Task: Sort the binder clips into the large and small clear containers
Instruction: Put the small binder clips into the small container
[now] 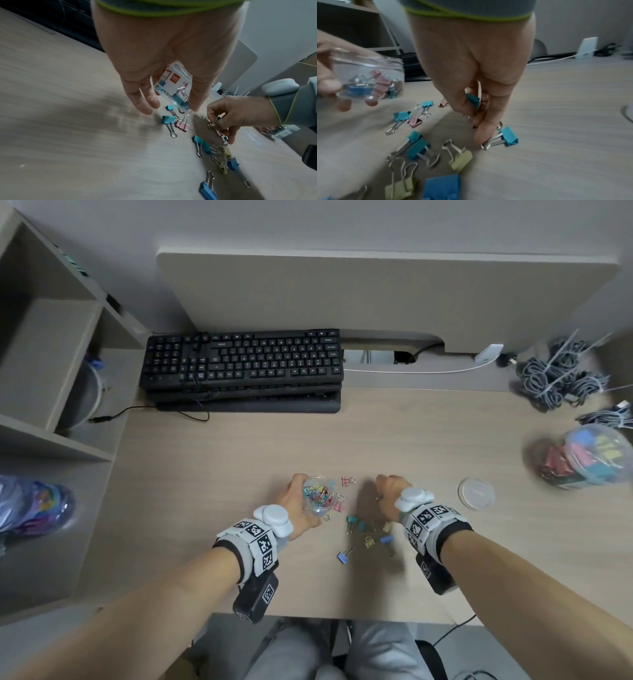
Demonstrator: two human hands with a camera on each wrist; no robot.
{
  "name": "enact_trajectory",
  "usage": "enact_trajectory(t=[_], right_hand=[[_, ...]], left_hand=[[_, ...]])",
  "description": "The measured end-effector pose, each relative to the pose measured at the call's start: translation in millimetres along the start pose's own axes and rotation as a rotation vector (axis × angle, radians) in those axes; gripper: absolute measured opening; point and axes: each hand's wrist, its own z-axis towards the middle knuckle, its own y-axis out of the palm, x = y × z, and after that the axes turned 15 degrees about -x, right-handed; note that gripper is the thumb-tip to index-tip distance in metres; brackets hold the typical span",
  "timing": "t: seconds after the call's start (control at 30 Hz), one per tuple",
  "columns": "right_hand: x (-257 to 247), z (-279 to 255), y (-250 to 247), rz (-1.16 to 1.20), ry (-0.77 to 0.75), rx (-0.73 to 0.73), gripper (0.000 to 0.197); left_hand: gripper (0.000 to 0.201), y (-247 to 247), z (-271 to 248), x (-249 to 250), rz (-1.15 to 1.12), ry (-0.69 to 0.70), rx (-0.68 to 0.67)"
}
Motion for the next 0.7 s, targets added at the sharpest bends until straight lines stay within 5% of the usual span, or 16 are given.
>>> enact_trajectory(t=[0.3, 0.53, 0.7], right_hand=[[-23.0, -45.0, -21.9, 0.573, -0.416, 0.167, 0.012], [-40.8, -57.9, -20.5, 0.262, -0.541, 0.17, 0.022], [-23.6, -53.4, -24.5, 0.359, -0.503, 0.218, 0.019]], left_hand=[[0.078, 9.7, 2.6, 25.0, 0.022, 0.026, -0.015], [0.075, 10.5, -0.9, 37.4, -0.017, 0.078, 0.003], [0.077, 3.7, 0.1, 33.3, -0.01, 0.075, 0.017]])
